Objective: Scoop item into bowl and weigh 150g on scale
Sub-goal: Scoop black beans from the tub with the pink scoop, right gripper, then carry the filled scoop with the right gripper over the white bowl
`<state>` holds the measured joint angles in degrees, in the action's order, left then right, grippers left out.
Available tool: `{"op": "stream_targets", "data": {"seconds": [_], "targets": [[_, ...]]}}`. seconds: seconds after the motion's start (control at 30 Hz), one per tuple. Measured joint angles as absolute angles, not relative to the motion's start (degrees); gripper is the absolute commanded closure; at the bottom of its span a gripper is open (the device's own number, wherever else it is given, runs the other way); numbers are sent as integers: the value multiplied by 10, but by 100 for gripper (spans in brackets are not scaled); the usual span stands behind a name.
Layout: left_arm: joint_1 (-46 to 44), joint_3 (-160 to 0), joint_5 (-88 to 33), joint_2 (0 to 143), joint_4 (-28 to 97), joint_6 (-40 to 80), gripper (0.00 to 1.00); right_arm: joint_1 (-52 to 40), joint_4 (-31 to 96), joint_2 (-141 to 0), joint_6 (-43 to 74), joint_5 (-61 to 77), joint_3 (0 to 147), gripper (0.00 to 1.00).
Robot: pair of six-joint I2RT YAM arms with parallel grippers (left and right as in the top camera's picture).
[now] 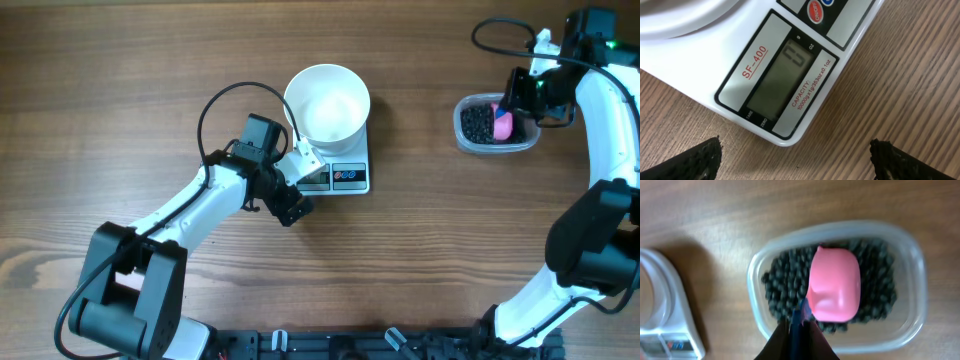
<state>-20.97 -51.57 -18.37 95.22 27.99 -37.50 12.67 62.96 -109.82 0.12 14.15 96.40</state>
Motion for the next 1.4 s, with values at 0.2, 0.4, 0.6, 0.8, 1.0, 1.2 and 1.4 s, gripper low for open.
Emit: {"op": "stream_targets", "data": {"seconds": [0.2, 0.4, 0.6, 0.8, 1.0, 1.2, 1.4], "targets": [[-210, -516, -184, 952, 280, -375, 0, 127, 592, -1098, -76, 140, 961, 96], [-210, -516, -184, 952, 280, -375, 0, 135, 583, -1098, -54, 135, 961, 96], [-210, -516, -184, 952, 280, -375, 0, 157, 592, -1098, -22, 156, 954, 96], [-210, -516, -184, 952, 280, -375, 0, 240, 557, -1093, -9, 316, 894, 96], [-210, -516, -184, 952, 280, -375, 0, 290, 557, -1093, -2, 375, 867, 96], [-210, -516, -184, 952, 280, -375, 0, 317, 579, -1094, 21, 402, 864, 96], [-210, -516, -184, 952, 280, -375, 0, 344, 586, -1094, 28, 437, 864, 95]]}}
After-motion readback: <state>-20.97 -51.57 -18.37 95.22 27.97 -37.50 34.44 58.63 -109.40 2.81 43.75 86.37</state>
